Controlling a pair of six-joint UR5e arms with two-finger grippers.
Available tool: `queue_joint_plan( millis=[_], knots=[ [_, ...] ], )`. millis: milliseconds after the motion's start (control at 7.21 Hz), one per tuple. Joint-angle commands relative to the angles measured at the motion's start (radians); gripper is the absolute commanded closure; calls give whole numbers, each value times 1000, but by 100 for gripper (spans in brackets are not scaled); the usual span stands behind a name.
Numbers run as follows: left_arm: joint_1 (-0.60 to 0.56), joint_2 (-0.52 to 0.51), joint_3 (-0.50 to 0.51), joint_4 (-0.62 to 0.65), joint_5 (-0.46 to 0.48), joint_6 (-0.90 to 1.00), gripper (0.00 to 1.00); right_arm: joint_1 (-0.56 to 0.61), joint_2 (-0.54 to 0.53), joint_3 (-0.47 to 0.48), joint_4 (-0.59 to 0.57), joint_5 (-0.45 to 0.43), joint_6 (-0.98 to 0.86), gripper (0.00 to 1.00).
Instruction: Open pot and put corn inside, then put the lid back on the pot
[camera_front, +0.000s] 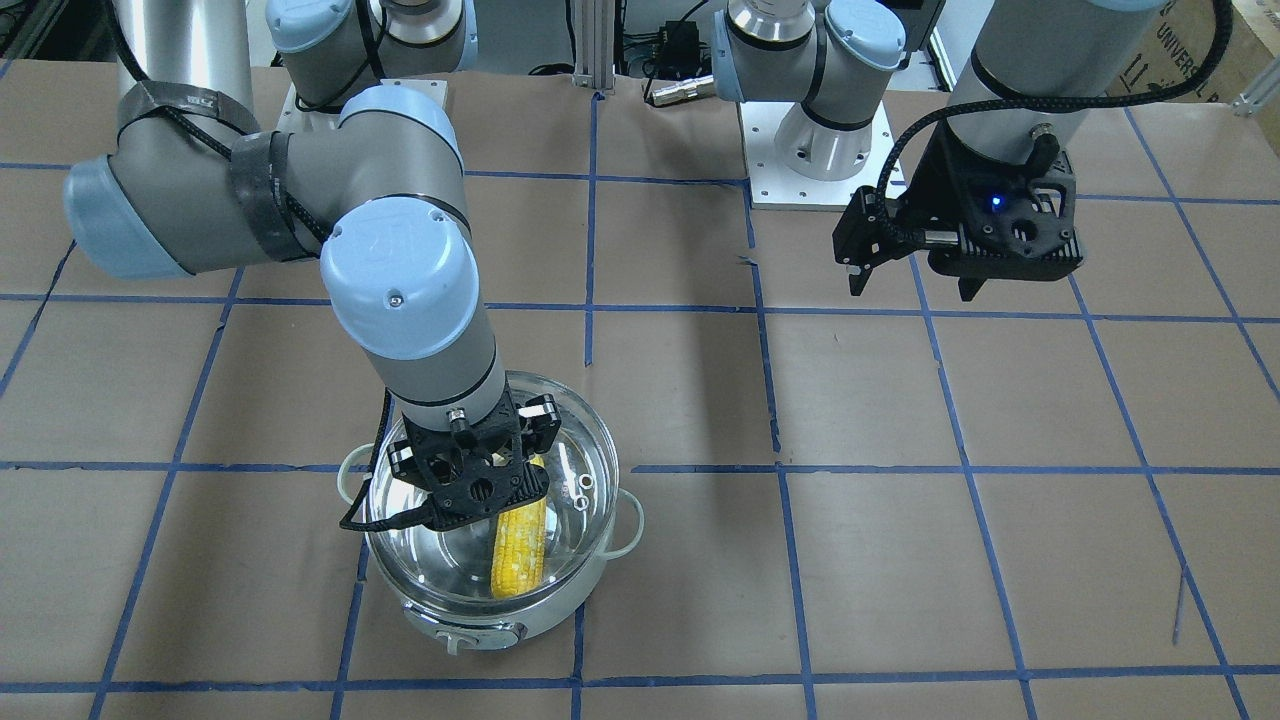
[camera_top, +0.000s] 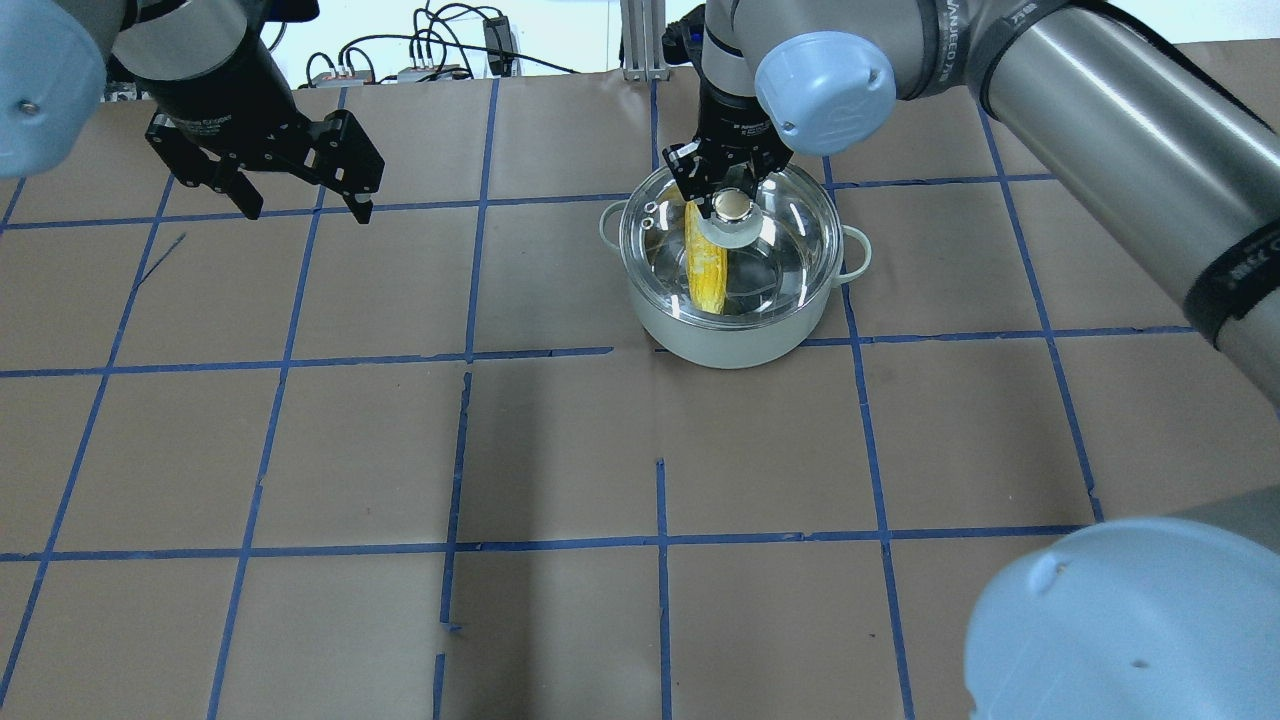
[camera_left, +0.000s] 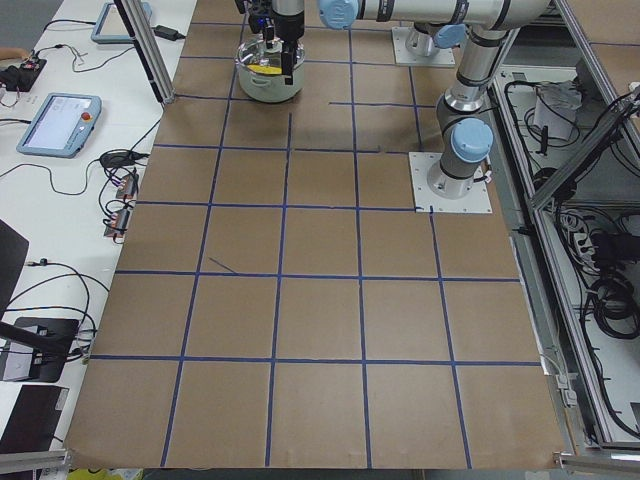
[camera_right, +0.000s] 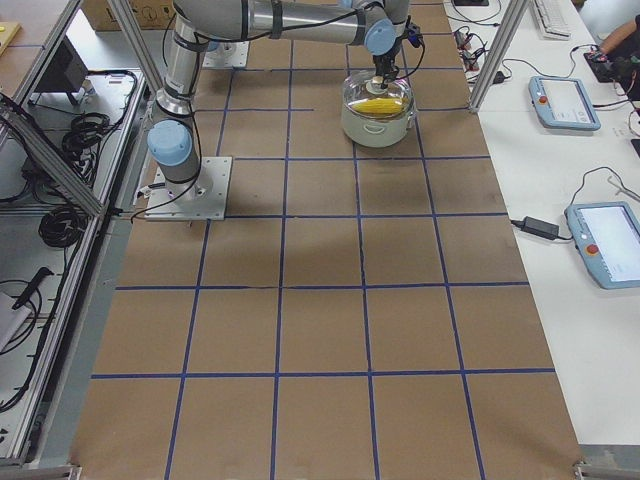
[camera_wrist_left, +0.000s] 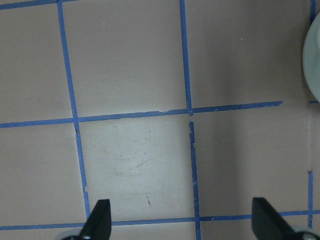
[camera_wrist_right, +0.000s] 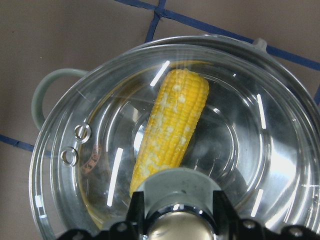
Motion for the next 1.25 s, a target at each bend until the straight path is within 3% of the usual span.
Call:
queue_joint_plan(
  millis=[0, 1109],
  knots=[
    [0, 0, 0, 0, 0, -3, 0, 2, 4, 1, 0, -1, -2, 74],
    [0, 0, 0, 0, 0, -6, 0, -8, 3, -19, 1, -10, -13, 74]
  ],
)
